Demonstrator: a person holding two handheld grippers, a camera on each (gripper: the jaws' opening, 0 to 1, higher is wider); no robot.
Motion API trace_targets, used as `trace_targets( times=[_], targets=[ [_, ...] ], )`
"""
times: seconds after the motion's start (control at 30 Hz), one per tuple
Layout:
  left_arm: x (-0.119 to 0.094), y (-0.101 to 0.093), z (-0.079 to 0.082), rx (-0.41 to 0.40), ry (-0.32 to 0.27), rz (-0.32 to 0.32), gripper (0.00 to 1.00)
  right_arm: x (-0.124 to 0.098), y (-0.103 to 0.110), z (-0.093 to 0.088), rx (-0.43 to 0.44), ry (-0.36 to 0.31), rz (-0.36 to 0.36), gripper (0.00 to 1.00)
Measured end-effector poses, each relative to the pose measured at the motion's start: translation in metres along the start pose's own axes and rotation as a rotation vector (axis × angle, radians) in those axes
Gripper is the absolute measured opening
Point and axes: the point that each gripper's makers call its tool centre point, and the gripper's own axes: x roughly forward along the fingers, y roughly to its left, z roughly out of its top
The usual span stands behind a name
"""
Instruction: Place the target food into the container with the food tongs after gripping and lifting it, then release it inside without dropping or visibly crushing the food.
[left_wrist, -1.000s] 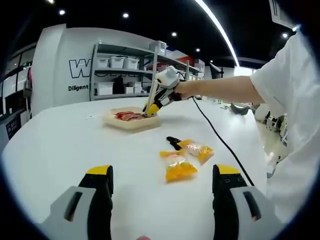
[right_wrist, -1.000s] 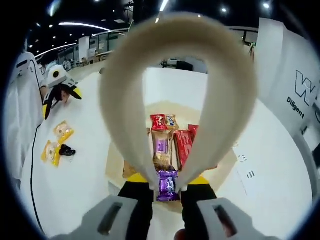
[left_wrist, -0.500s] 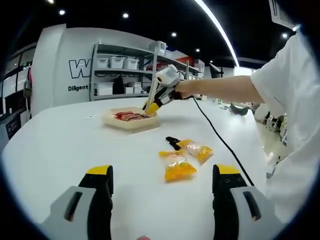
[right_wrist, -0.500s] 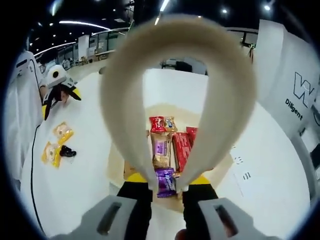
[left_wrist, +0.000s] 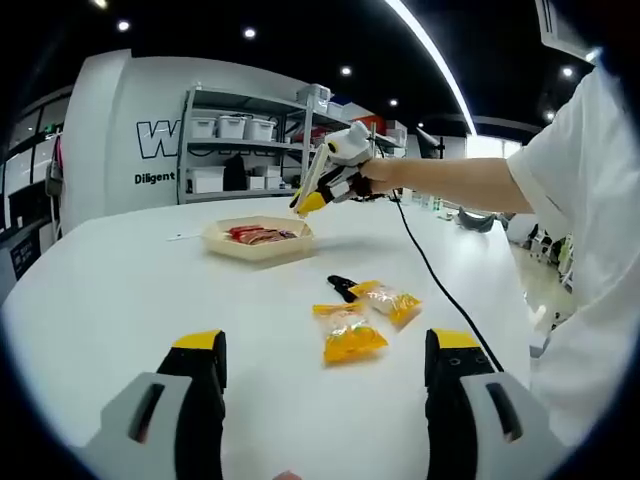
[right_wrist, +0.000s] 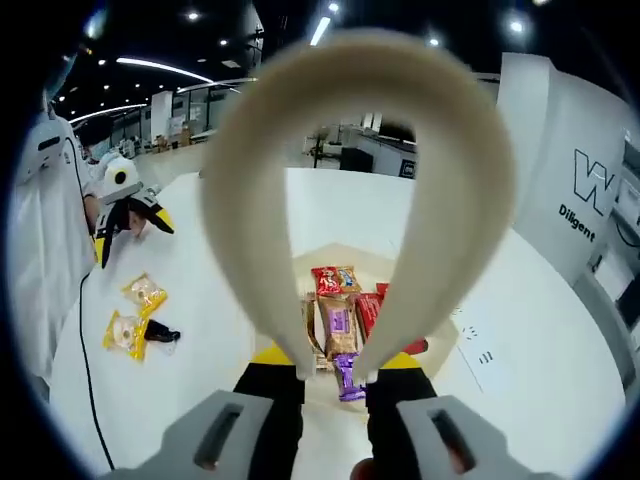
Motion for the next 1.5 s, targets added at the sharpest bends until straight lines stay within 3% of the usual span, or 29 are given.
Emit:
trace_targets(
  times=[0.33,0.8,1.5],
  targets=[
    [0.0,-0.004,0.0,0.004,0.0,-0.009,0.8,-0.017,0.029,0.016,0.019,-0.11,-0.014,0.18],
    [0.005,-0.011,-0.001,0.01,0.01,-0.031,0.79,-0.01,0.083,0.01,0.024,-0.171,0.012,0.17],
    [0.01,-0.017,-0.005,0.001,0.023,-0.05,0.79,0.007,0.15,0.004,-0.028,-0.173,0.071,0.18]
  ],
)
